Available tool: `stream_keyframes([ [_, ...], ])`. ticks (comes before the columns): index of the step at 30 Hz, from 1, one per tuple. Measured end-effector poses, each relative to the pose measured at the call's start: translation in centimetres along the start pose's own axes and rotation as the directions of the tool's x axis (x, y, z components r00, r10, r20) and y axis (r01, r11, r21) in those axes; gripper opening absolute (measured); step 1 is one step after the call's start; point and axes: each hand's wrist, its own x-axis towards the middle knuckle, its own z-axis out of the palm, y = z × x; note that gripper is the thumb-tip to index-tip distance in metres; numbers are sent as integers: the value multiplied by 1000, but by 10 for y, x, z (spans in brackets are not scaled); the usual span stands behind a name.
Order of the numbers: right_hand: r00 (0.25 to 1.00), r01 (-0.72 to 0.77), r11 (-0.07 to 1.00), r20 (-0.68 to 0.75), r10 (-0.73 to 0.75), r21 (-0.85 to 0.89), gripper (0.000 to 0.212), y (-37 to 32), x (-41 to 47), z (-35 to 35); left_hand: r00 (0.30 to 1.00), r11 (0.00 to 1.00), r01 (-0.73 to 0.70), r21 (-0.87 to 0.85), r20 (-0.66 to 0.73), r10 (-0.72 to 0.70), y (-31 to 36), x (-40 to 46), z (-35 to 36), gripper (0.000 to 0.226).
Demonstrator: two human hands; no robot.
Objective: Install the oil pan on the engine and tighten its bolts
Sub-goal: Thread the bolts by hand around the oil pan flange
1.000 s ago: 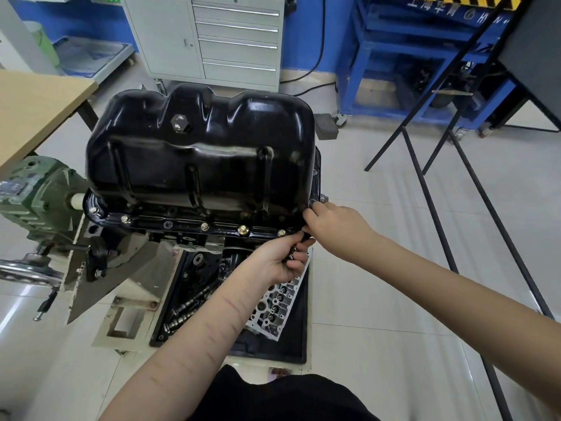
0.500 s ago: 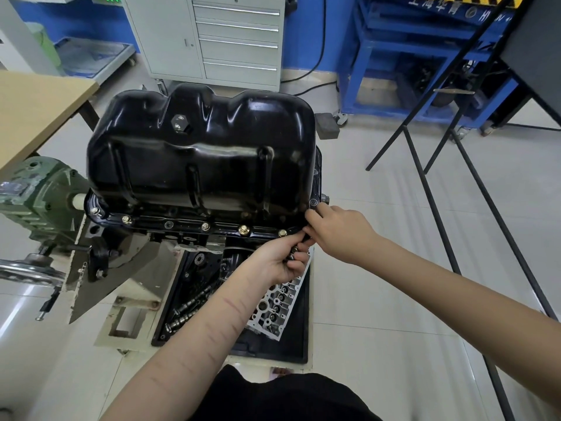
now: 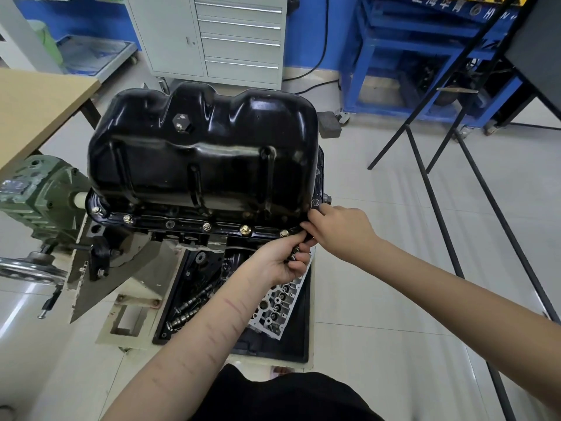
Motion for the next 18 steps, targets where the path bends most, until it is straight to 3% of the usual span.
stream_keyframes([
  [1,999,-35,999,-41,34,-31,33,-2,2,-2,1000,1000,0,3,-1,0,0,0,0,33],
  [5,995,-74,995,75,69,59,45,-2,0,5,1000,1000,-11,19,-14,11,0,-2,1,34],
  [8,1000,-6,994,1,6,110,30,-2,-4,0,1000,1000,-14,16,-18,14,0,-4,2,34],
  [10,1000,-2,988,9,1,153,33,-3,-3,0,1000,1000,-10,13,-21,10,-1,-5,3,33],
  [13,990,-105,991,104,96,82,50,-4,4,3,1000,1000,-11,7,-24,11,-1,-6,4,32],
  [18,970,-214,959,156,187,186,48,7,-5,-5,999,999,-43,3,-16,43,-3,-8,1,35],
])
